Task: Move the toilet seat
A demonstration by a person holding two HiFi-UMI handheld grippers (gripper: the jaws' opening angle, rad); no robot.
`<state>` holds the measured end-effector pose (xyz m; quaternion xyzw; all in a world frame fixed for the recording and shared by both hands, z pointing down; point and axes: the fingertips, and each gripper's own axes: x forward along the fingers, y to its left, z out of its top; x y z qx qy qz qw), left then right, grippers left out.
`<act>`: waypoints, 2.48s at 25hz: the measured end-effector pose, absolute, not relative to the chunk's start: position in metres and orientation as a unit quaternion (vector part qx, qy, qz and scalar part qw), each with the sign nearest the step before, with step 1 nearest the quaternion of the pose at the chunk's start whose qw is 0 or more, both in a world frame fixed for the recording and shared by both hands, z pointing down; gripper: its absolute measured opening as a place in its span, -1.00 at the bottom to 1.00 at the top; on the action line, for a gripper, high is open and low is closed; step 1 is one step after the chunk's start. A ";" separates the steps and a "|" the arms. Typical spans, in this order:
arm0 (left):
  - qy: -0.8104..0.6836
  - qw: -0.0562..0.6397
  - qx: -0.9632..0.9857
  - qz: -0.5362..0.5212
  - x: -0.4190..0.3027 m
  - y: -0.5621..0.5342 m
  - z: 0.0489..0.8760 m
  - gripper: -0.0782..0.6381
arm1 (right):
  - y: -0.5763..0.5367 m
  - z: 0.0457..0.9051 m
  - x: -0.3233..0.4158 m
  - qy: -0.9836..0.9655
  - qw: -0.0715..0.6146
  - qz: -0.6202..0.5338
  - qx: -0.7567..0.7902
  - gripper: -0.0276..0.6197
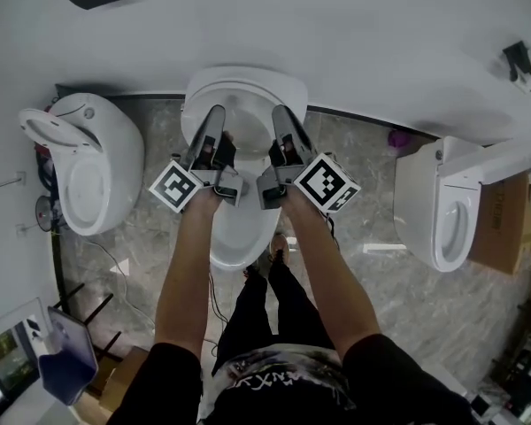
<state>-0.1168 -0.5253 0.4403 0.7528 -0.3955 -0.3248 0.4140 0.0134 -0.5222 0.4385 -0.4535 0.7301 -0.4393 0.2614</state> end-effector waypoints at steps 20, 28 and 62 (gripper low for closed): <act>-0.400 0.096 0.908 -0.075 -0.111 -0.397 0.227 -0.69 | -0.398 0.217 -0.049 0.917 0.026 -0.081 -0.390 -0.90; -0.391 -0.004 0.920 -0.025 -0.101 -0.344 0.170 -0.70 | -0.346 0.173 -0.056 0.935 -0.027 0.010 -0.353 -0.90; -0.396 -0.025 0.918 -0.005 -0.106 -0.311 0.151 -0.70 | -0.311 0.139 -0.066 0.937 -0.006 0.094 -0.336 -0.91</act>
